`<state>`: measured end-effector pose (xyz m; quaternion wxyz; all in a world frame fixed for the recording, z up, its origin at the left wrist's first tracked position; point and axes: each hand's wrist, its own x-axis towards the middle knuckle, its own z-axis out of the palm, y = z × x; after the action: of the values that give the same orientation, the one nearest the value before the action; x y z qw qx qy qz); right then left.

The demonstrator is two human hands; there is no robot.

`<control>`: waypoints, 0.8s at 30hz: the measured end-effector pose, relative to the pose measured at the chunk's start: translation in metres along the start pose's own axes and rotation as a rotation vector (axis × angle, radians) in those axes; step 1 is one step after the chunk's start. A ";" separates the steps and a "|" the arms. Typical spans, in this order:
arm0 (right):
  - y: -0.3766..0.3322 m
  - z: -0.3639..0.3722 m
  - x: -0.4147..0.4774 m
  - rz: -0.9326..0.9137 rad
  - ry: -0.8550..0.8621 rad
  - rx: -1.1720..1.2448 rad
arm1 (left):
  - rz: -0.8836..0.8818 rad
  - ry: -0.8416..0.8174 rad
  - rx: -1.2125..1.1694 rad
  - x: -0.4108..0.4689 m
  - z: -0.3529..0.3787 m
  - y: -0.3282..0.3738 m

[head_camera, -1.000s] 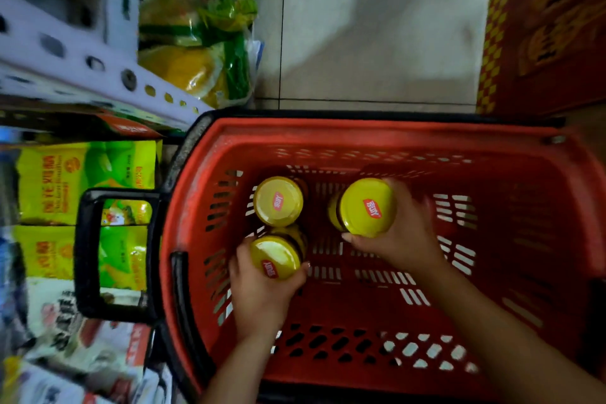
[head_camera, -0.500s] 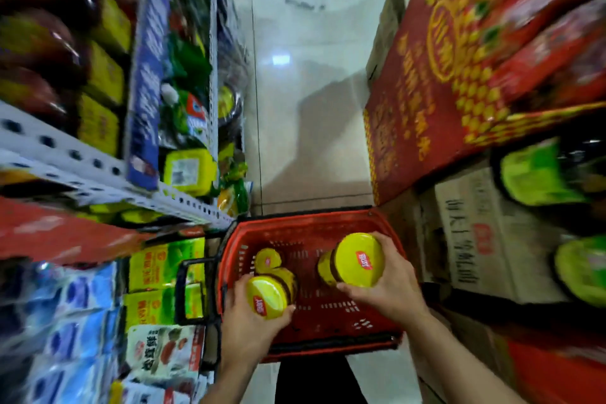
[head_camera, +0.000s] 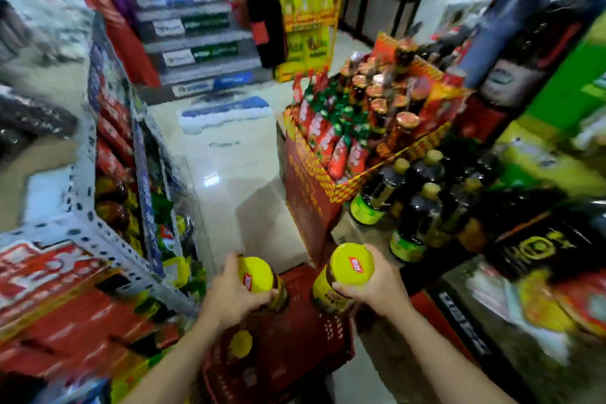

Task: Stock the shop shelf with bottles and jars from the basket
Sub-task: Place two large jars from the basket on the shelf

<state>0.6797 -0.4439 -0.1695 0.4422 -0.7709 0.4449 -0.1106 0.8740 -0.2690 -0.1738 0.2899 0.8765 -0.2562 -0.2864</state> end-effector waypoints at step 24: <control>0.072 -0.195 -0.413 0.309 0.880 0.014 | 1.094 -0.383 0.366 -0.231 0.072 0.288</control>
<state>0.2885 -0.2492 -0.0197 0.2279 -0.5723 0.6992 -0.3629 0.5829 -0.3551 0.0486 0.1885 0.5863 -0.7621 -0.2001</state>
